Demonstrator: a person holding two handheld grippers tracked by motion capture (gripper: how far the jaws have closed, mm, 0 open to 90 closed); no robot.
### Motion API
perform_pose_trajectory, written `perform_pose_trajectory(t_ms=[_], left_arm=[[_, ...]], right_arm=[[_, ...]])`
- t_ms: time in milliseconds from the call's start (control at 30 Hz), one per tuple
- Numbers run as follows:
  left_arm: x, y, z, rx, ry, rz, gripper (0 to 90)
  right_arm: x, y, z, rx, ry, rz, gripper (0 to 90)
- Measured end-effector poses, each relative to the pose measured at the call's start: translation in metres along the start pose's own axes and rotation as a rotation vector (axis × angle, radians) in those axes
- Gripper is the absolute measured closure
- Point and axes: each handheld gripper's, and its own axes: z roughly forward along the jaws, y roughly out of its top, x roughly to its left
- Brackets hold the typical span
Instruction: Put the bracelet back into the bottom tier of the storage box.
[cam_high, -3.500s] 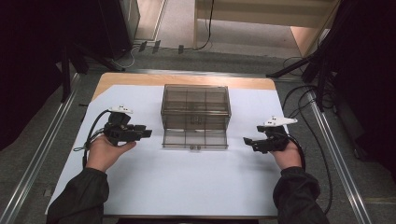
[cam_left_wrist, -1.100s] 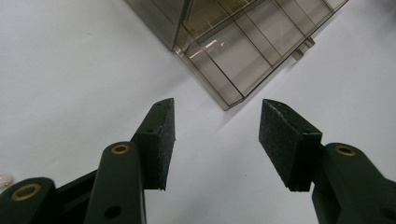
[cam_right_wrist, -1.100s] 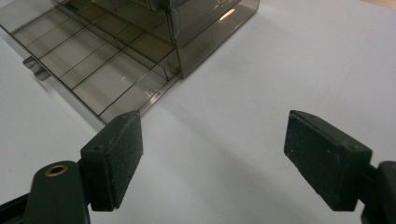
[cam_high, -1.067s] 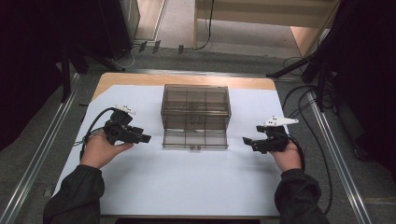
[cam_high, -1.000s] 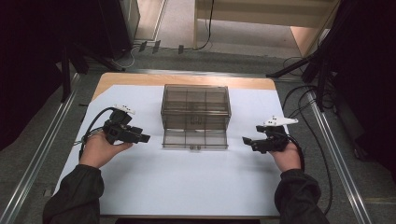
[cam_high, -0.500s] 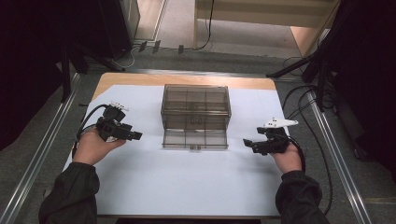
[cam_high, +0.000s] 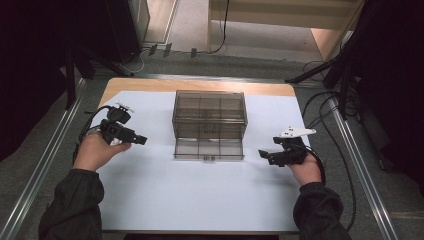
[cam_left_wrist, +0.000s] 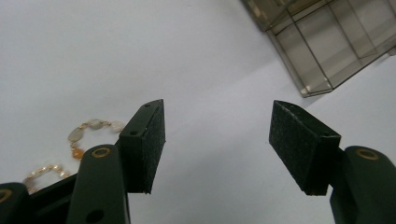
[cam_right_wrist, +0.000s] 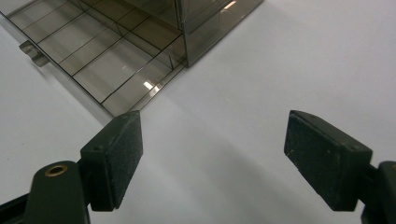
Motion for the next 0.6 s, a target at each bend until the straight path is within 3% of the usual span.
perform_pose_trajectory(t_ms=[600], left_arm=[[0.026, -0.006, 0.005, 0.059, 0.055, -0.100, 31.1]], right_arm=[[-0.001, 0.002, 0.002, 0.000, 0.008, -0.004, 20.8]])
